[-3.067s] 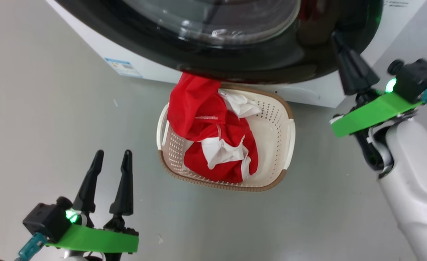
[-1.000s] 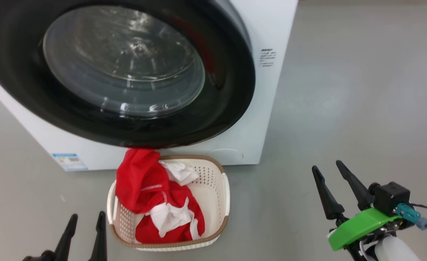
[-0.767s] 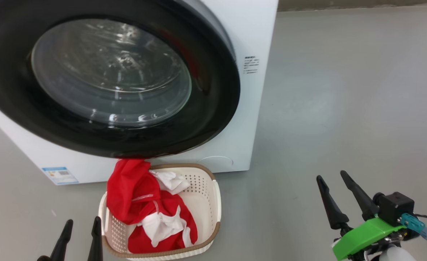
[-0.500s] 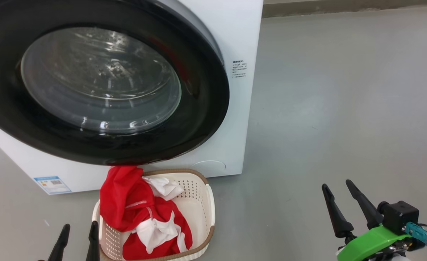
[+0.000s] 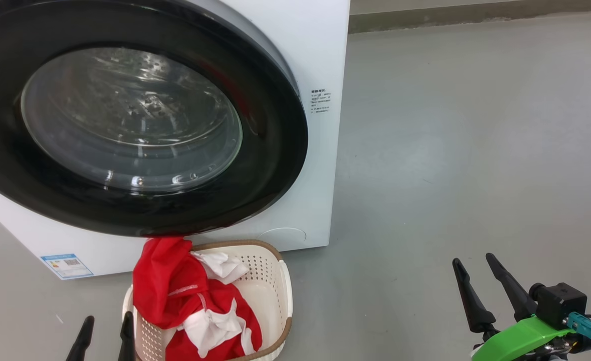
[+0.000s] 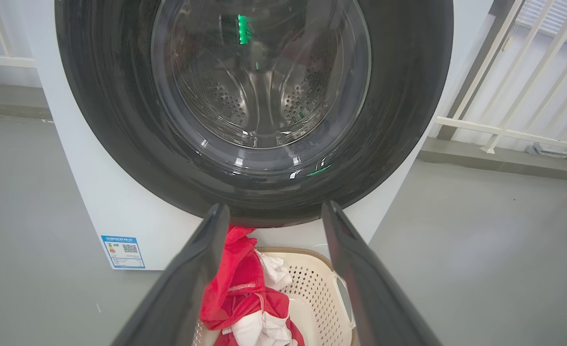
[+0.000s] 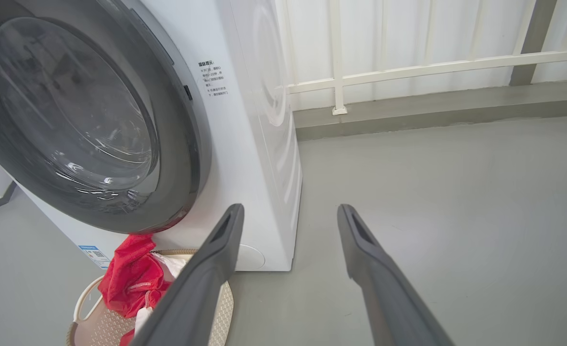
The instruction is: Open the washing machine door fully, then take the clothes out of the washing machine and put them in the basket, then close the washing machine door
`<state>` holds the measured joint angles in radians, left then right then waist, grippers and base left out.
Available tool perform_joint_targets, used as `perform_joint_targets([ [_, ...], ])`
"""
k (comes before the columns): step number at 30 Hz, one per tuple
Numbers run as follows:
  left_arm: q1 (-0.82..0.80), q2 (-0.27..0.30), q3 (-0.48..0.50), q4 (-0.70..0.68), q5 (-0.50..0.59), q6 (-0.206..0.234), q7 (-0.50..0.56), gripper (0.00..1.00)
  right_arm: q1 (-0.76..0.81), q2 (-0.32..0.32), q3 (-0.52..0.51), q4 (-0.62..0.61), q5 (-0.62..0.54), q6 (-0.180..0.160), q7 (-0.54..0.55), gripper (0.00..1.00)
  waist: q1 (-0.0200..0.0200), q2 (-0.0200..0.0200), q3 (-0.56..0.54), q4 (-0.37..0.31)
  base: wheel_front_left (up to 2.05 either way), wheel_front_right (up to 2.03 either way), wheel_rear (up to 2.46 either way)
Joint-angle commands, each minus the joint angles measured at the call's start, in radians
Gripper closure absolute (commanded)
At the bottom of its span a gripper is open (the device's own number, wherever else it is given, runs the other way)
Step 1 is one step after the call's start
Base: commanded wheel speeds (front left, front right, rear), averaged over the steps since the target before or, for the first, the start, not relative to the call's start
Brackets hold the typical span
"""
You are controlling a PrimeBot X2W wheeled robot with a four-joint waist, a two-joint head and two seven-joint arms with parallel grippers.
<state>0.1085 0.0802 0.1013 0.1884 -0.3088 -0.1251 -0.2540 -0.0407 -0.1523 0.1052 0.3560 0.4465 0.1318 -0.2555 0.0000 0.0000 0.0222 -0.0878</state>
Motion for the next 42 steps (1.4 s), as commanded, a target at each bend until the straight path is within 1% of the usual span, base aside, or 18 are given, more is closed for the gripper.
perform_joint_targets([
  [1,-0.013,0.009,0.040,-0.031,0.011,-0.006,-0.008,0.00,0.003,-0.011,0.011,-0.028,-0.006,-0.001,-0.006,0.00,0.0000,0.0000,0.000,0.000,0.00,0.00,0.00],
  [17,-0.013,0.004,0.041,-0.035,0.005,-0.006,-0.008,0.00,0.004,-0.012,0.009,-0.035,-0.007,-0.001,-0.006,0.00,0.0000,0.0000,0.002,0.004,0.00,0.00,0.00],
  [18,0.000,-0.002,0.003,-0.008,0.001,0.000,0.000,1.00,0.000,0.000,-0.005,-0.008,-0.006,0.000,0.000,1.00,0.0000,0.0000,0.003,0.004,0.00,0.00,0.00],
  [24,0.000,-0.027,-0.008,0.059,-0.001,0.002,0.008,1.00,0.010,0.030,0.010,0.055,-0.005,0.000,0.001,1.00,0.0000,0.0000,0.003,0.004,0.00,0.00,0.00],
  [27,-0.005,-0.029,-0.006,0.062,-0.029,0.001,0.016,1.00,0.010,0.033,0.006,0.055,0.020,0.000,0.008,1.00,0.0002,0.0000,0.002,0.006,0.00,0.00,0.00],
  [31,-0.010,-0.029,-0.005,0.061,-0.070,0.001,0.028,1.00,0.009,0.035,-0.001,0.048,0.059,0.000,0.019,1.00,0.0023,0.0000,-0.001,0.009,0.00,0.00,0.00],
  [35,-0.017,-0.029,-0.005,0.061,-0.112,0.001,0.039,1.00,0.007,0.037,-0.008,0.043,0.097,0.000,0.030,1.00,0.0003,0.0000,0.000,0.011,0.00,0.00,0.00],
  [42,-0.030,-0.029,-0.005,0.062,-0.184,0.001,0.059,1.00,0.002,0.040,-0.019,0.034,0.163,0.000,0.050,1.00,0.0000,0.0000,0.000,0.016,0.00,0.00,0.00],
])
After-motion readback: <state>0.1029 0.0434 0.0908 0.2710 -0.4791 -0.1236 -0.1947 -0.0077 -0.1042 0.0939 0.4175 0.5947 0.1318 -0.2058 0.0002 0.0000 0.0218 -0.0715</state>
